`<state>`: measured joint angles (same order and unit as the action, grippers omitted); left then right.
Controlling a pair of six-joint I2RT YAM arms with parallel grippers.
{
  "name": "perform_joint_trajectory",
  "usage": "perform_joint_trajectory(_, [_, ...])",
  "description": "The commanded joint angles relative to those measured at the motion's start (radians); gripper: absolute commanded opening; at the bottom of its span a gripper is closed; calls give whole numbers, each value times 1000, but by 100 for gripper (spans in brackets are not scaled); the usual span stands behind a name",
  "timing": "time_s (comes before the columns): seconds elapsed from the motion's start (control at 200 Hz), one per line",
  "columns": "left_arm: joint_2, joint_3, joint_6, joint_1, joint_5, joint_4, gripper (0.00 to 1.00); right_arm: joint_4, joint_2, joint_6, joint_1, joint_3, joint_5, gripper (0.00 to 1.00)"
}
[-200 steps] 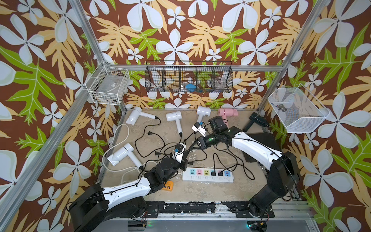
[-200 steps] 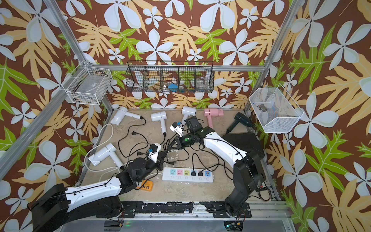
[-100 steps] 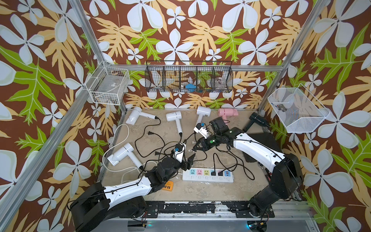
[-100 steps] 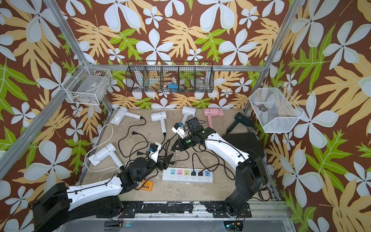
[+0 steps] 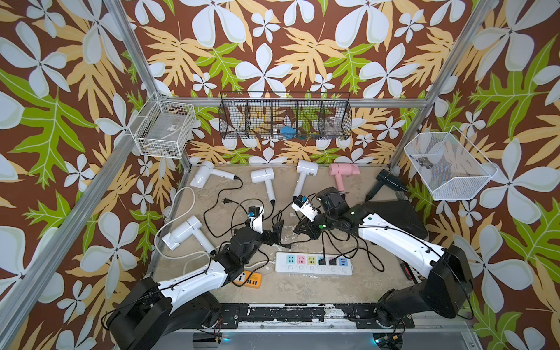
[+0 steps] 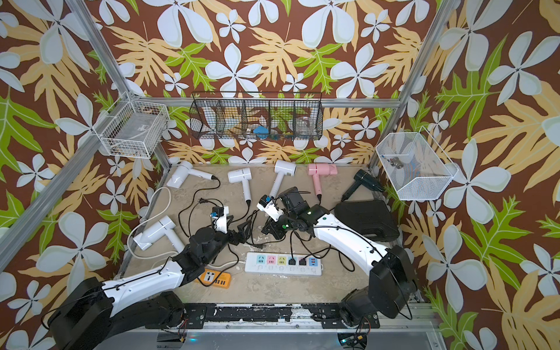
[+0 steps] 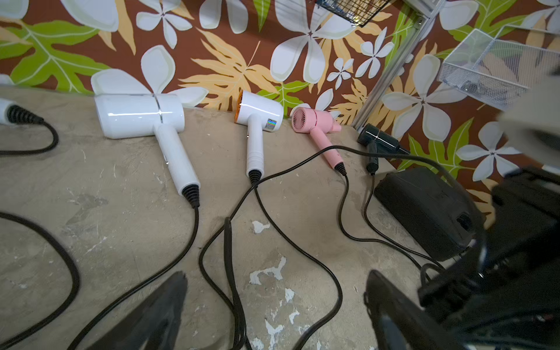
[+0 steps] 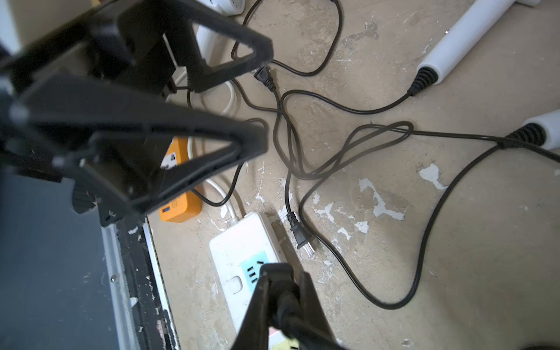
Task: Charge the blow dryers
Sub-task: Insert the plug into the socket.
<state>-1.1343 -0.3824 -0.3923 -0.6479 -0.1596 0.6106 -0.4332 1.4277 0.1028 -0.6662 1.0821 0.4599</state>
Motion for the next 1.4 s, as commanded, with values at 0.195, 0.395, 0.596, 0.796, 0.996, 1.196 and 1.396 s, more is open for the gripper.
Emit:
perform_joint_trajectory(0.195, [-10, 18, -119, 105, 96, 5, 93, 90, -90, 294, -97, -101, -110, 0])
perform_joint_trajectory(0.395, [-2, 26, -126, 117, 80, 0, 94, 52, -75, 422, -186, -105, -174, 0])
perform_joint_trajectory(0.596, [10, 32, -129, 122, 63, -5, 94, 77, -74, 401, -192, -136, -196, 0])
perform_joint_trajectory(0.796, [13, 33, -130, 123, 62, -6, 93, 12, -1, 388, -191, -124, -288, 0])
perform_joint_trajectory(0.996, [18, 34, -128, 123, 60, -8, 93, -49, 51, 442, -192, -125, -287, 0])
perform_joint_trajectory(1.196, [20, 32, -129, 123, 62, -7, 94, -49, 64, 457, -191, -149, -235, 0])
perform_joint_trajectory(1.396, [23, 34, -127, 123, 64, -6, 94, -4, 65, 454, -191, -167, -208, 0])
